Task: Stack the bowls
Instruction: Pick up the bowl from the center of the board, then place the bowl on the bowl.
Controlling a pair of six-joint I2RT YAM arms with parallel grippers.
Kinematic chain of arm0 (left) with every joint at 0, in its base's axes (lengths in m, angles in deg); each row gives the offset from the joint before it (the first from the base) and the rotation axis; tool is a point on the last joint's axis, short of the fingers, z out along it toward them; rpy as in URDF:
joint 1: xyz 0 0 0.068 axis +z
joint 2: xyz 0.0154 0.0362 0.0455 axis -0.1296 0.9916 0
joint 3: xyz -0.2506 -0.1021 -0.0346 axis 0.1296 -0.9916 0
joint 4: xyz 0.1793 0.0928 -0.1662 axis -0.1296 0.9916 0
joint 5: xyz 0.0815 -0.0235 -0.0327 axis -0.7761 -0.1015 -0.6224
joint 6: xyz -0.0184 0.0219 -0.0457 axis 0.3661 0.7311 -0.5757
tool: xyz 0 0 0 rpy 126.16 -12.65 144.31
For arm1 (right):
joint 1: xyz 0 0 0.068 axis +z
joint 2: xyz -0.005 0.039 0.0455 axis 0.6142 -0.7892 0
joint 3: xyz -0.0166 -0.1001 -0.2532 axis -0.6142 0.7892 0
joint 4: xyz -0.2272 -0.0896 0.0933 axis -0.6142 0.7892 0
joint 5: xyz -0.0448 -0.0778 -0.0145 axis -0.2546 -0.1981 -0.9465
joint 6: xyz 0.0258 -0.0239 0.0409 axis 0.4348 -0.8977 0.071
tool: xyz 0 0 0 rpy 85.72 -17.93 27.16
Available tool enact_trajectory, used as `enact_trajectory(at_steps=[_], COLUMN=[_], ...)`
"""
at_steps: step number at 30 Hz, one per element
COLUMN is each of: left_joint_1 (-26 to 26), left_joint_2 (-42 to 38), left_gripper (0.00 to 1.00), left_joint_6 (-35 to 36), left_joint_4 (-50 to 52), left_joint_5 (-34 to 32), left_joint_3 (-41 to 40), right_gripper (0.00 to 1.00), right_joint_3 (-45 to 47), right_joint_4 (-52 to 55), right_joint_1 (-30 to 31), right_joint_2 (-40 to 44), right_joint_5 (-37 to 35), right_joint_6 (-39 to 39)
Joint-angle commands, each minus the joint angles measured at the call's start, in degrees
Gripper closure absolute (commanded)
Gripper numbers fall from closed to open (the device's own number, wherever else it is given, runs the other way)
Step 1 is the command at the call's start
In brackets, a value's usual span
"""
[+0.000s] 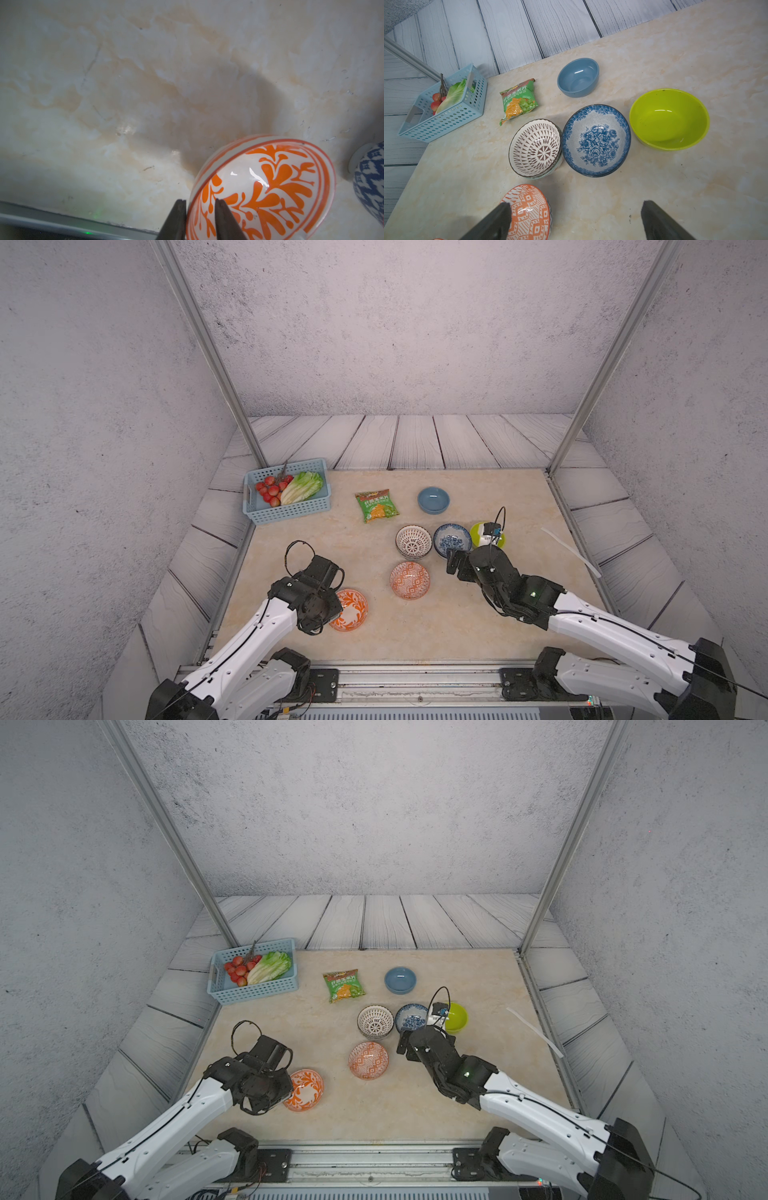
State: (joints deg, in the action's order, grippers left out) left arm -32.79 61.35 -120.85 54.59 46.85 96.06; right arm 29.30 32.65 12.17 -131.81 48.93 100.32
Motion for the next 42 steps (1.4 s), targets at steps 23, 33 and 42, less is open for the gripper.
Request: enact_trajectory(at_steps=[23, 33, 42], left_joint_1=[0.4, -1.5, -11.7], left_joint_2=[-2.5, 2.2, 16.2], left_gripper=[1.0, 1.0, 1.0], left_joint_6=[6.5, 9.9, 9.7], left_joint_4=[-0.6, -3.3, -8.5], left_joint_5=[3.7, 12.2, 11.1], left_joint_3=[4.7, 15.2, 26.1], right_gripper=[0.01, 0.01, 0.01], right_joint_3=[2.5, 3.1, 4.2], right_joint_4=[-0.7, 0.9, -0.6], right_joint_1=[-0.1, -0.1, -0.1], right_joint_2=[1.7, 2.5, 3.3], right_joint_5=[-3.0, -7.3, -7.3], right_joint_6=[3.7, 7.7, 7.9])
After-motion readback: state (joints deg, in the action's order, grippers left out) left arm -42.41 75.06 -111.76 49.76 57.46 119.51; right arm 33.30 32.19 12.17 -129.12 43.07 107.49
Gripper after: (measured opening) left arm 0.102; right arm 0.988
